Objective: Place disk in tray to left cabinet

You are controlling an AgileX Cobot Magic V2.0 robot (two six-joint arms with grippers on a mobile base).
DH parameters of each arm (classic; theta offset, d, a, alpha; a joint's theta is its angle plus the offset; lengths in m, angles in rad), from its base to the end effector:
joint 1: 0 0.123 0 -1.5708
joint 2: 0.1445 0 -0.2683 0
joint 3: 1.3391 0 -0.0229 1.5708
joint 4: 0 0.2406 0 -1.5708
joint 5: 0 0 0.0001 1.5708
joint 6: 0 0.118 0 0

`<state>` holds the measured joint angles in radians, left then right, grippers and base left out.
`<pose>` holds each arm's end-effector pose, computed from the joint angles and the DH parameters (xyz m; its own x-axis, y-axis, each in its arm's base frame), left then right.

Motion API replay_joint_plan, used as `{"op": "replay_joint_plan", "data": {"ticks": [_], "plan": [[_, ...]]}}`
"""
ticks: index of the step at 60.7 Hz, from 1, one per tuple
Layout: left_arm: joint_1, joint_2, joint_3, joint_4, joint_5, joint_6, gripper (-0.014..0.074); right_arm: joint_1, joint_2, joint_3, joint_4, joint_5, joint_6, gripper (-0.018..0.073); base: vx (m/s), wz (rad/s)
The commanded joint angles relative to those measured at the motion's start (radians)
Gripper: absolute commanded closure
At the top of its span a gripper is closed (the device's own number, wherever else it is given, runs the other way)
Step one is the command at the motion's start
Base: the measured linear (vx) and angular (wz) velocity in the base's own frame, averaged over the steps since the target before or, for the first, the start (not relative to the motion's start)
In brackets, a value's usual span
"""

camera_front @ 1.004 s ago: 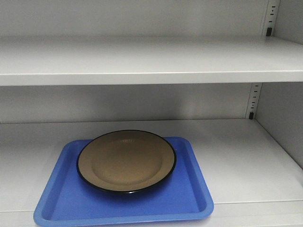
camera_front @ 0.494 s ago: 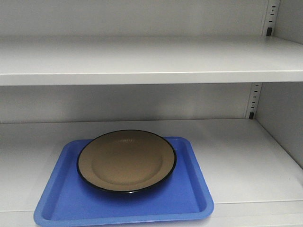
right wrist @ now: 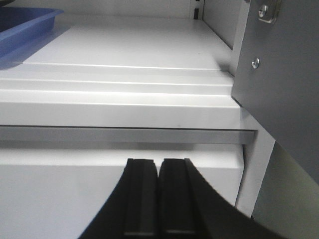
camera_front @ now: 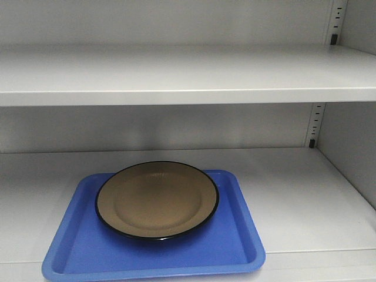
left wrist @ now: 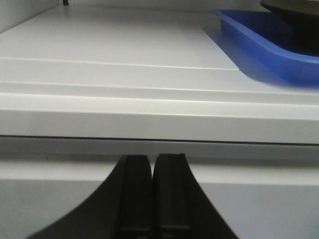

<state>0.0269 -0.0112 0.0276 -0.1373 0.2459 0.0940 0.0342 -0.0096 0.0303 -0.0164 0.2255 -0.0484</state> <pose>0.0887 -0.0016 0.1781 -0.1721 -0.0438 -0.9841 -0.0008 0.9990 -0.0444 0.0891 0.0026 0.1791 -0.1559 -0.0697 -0.9853 -0.0407 0.9971 -0.0641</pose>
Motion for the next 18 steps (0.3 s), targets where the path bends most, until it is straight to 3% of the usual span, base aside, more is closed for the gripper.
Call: {"op": "replay_joint_plan", "data": {"ticks": [1, 18], "plan": [[-0.001, -0.005, 0.020, -0.004, -0.081, -0.009, 0.0585, 0.000, -0.013, 0.021, -0.006, -0.080, -0.006, 0.0560, 0.00, 0.00], [-0.001, -0.005, 0.020, -0.004, -0.081, -0.009, 0.0585, 0.000, -0.013, 0.021, -0.006, -0.080, -0.006, 0.0561, 0.00, 0.00]]}}
